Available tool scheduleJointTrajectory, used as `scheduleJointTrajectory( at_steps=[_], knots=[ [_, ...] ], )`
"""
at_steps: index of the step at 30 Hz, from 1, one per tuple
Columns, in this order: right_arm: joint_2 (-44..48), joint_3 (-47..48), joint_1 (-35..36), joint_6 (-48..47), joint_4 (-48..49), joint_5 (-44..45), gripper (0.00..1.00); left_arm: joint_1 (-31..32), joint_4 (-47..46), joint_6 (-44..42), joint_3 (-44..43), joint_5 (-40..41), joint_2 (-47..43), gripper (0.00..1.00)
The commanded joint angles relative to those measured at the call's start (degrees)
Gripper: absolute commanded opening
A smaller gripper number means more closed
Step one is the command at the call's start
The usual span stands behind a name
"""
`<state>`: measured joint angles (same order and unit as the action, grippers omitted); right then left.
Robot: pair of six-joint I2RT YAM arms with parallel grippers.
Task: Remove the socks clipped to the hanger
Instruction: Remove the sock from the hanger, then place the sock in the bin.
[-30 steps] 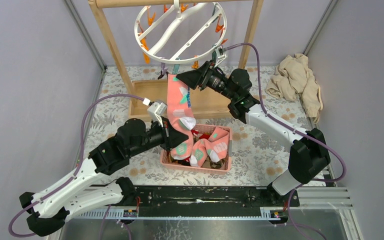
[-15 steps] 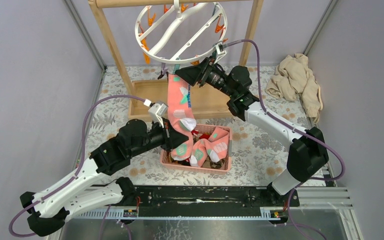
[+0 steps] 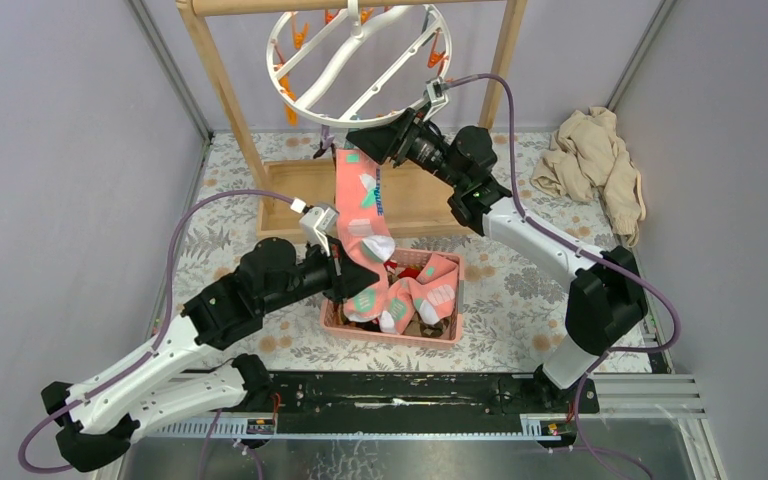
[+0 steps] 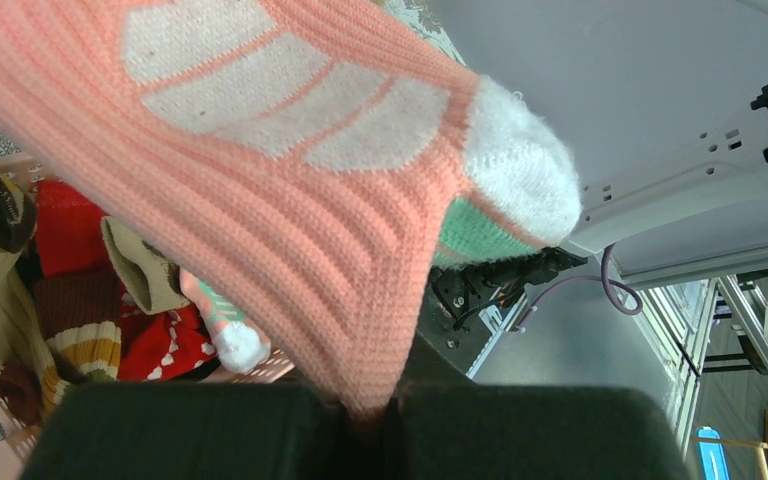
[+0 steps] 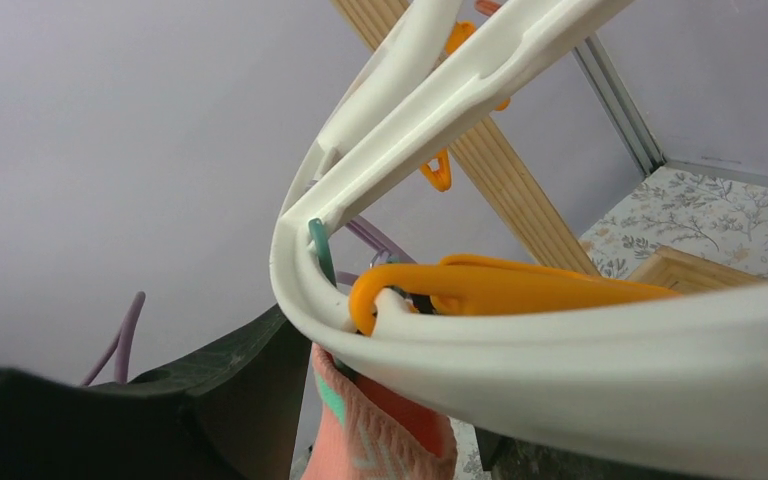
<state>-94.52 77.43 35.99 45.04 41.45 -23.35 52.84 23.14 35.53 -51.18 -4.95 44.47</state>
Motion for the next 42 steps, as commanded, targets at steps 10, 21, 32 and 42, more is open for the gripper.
scheduleJointTrajectory(
  at_steps=[10, 21, 32, 42],
  knots=[
    [-0.2, 2.4, 0.6, 0.4, 6.5, 0.5, 0.50, 0.2, -4.4, -0.2, -0.1, -2.2, 1.3, 0.00],
    [-0.3, 2.0, 0.6, 1.0, 7.9, 0.3, 0.21, 0.2, -4.5, -0.2, -0.1, -2.9, 1.9, 0.00],
    [1.2, -1.3, 0.4, 0.9, 6.3, 0.0, 0.59, 0.2, -4.8, -0.4, -0.5, -3.7, 2.7, 0.00],
    [15.8, -17.5, 0.3, -5.8, -7.5, 4.3, 0.77, 0.2, -8.2, -0.5, 2.1, -3.8, 5.7, 0.05]
  ],
)
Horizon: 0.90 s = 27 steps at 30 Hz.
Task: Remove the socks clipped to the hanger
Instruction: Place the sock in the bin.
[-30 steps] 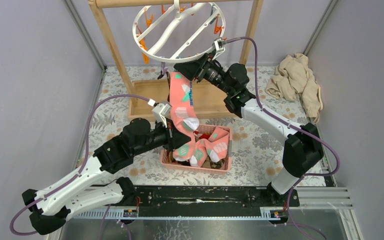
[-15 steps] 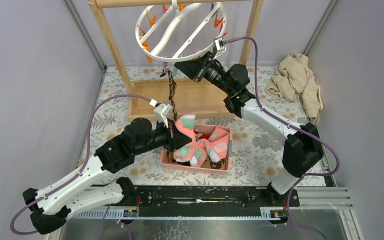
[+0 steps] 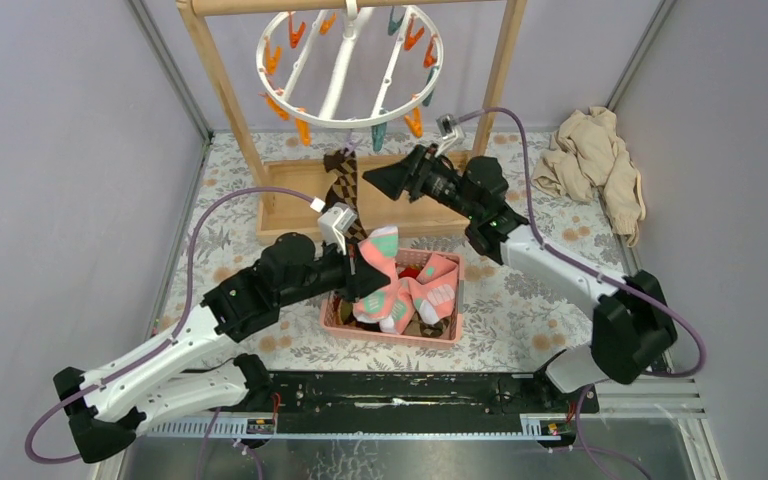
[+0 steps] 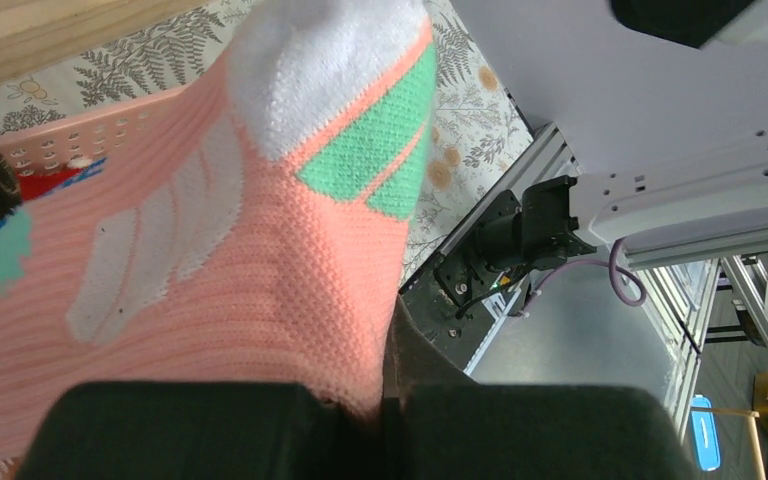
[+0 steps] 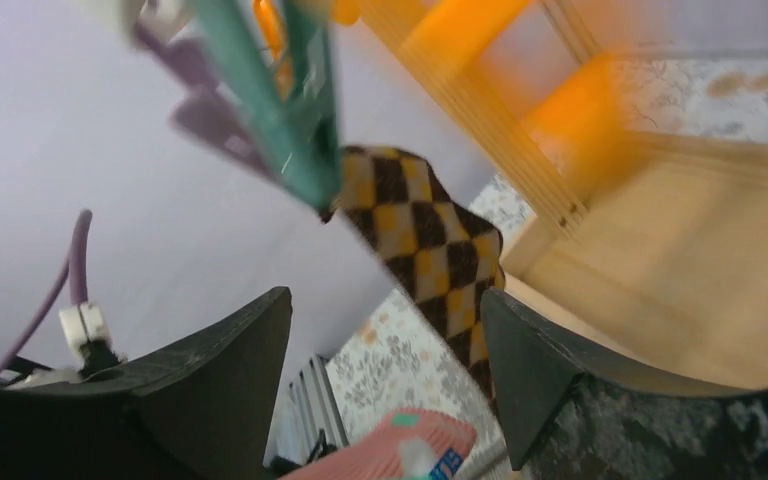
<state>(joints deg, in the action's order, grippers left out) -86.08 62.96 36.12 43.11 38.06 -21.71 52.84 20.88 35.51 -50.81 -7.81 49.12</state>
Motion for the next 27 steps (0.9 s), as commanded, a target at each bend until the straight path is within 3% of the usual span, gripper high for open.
scheduleJointTrajectory(
  at_steps=[1, 9, 13, 23, 25, 27],
  knots=[
    [9.2, -4.7, 0.1, -4.5, -6.1, 3.3, 0.77, 0.2, -6.3, -0.5, 2.4, -0.5, 1.6, 0.06],
    [23.7, -14.8, -0.3, -9.6, -21.3, 7.6, 0.79, 0.2, -17.6, 2.4, 11.2, -0.5, 6.3, 0.13],
    [29.3, -18.0, -0.4, -11.5, -27.0, 9.3, 0.81, 0.2, -24.2, 3.1, 15.9, 1.4, 10.7, 0.23],
    [32.9, -23.1, -0.3, -13.5, -33.1, 6.6, 0.79, -0.2, -30.4, 1.7, 19.1, 7.4, 24.6, 0.54],
    [31.4, -22.8, -0.3, -14.6, -35.3, 6.3, 0.78, -0.2, -30.0, 0.2, 18.0, 8.8, 25.5, 0.63],
    [30.1, -22.7, -0.3, -15.5, -37.1, 5.8, 0.78, -0.1, -28.1, -1.3, 16.2, 10.8, 25.5, 0.80]
  ],
)
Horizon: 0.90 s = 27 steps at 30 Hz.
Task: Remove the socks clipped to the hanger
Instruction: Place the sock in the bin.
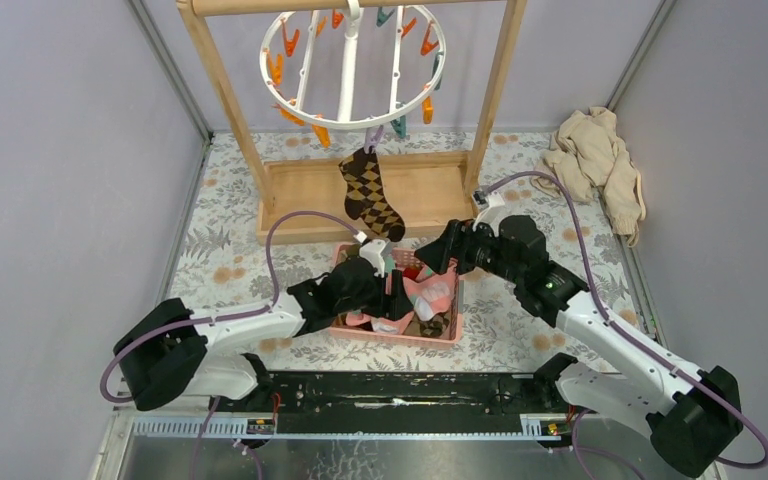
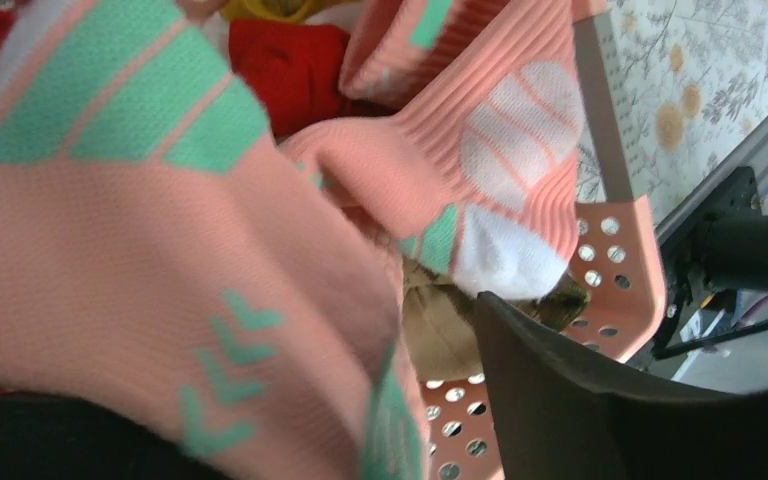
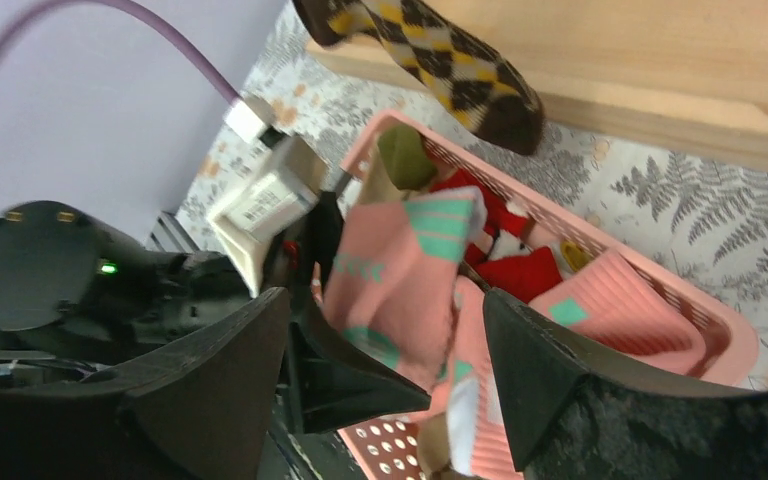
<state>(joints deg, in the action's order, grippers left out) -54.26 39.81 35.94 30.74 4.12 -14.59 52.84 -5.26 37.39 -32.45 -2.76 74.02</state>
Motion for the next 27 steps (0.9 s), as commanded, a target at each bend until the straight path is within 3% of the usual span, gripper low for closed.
scheduleJointTrajectory(
  at_steps=[1, 2, 3, 10, 15, 21, 27],
  knots=[
    [-2.2, 0.4, -0.1, -3.4, -3.6, -1.5, 0.77, -0.2, -0.6, -3.9, -3.2, 6.8, 0.1, 0.85],
    [-2.5, 0.5, -0.1, -3.9, -5.2, -1.2, 0.77, -0.2, 0.8, -4.6, -4.3, 7.5, -0.8, 0.97],
    [-2.7, 0.4, 0.0, -4.3, -6.3, -0.7, 0.77, -0.2, 2.0, -5.1, -5.2, 8.2, -1.9, 0.98],
    [-4.3, 4.2, 2.7, -7.9, -13.5, 6.2, 0.75, 0.0, 11.9, -5.2, -10.6, 8.5, -11.8, 0.98],
    [-8.1, 8.0, 10.5, -10.2, -15.5, 13.9, 0.74, -0.1, 16.7, -3.0, -9.9, 12.1, -20.8, 0.99],
    [-15.6, 10.4, 19.2, -11.7, -11.6, 23.2, 0.74, 0.0, 23.7, -1.0, -8.7, 20.3, -29.9, 0.98],
    [-27.7, 13.0, 20.9, -13.0, -2.5, 26.6, 0.74, 0.0, 25.6, 1.2, -6.1, 23.3, -35.0, 0.99]
  ],
)
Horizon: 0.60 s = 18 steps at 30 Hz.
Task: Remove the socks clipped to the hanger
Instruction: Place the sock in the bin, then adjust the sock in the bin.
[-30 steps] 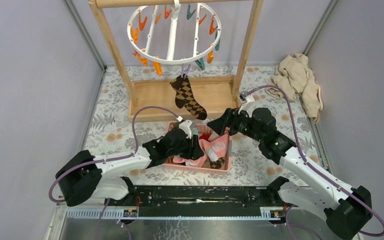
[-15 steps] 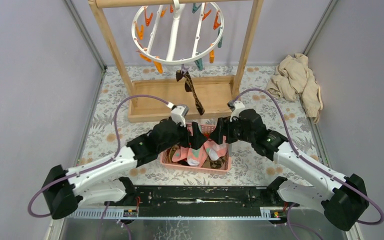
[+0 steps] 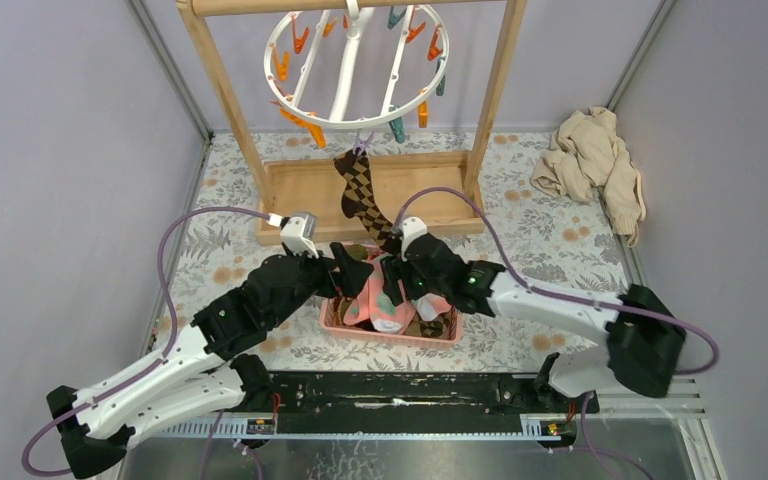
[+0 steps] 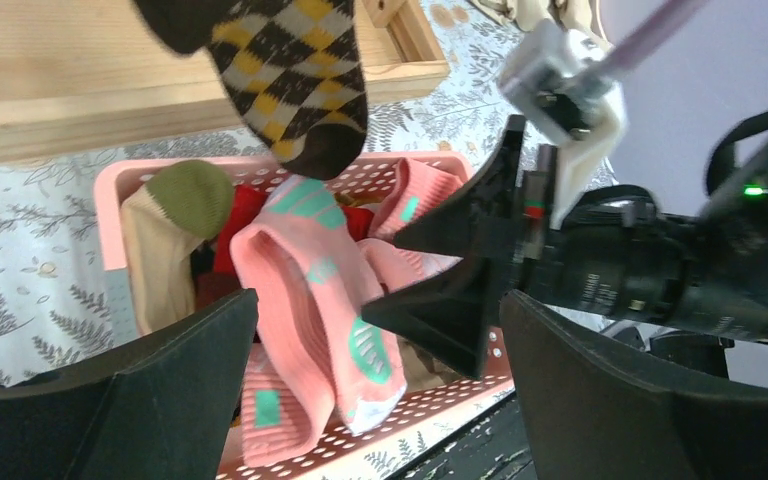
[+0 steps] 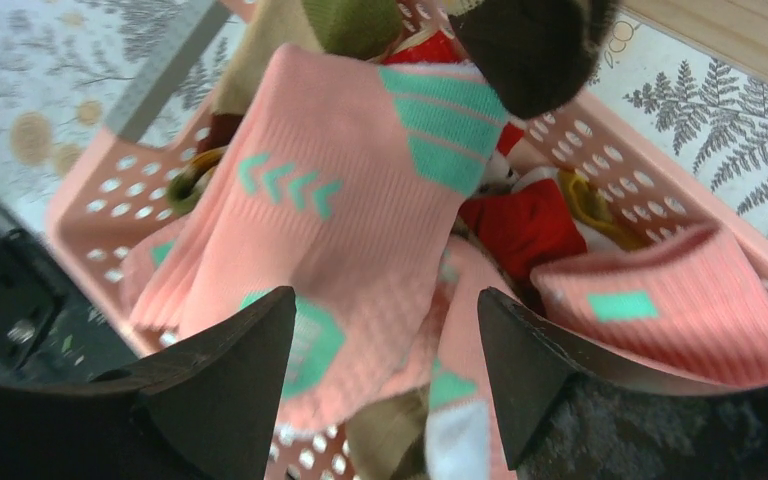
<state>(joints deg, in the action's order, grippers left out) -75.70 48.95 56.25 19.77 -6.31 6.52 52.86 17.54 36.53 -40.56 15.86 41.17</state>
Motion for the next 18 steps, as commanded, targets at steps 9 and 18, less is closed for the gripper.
scheduleJointTrajectory(
  at_steps=[9, 18],
  knots=[
    [-26.1, 9.9, 3.2, -2.0, 4.6, 15.5, 0.71, -0.1, 6.4, 2.7, 3.1, 7.6, -7.8, 0.98],
    [-20.4, 4.0, 3.3, 0.1, 1.3, 17.4, 0.71, -0.1, 8.2, 3.5, 3.5, 7.2, -8.9, 0.98]
  ],
)
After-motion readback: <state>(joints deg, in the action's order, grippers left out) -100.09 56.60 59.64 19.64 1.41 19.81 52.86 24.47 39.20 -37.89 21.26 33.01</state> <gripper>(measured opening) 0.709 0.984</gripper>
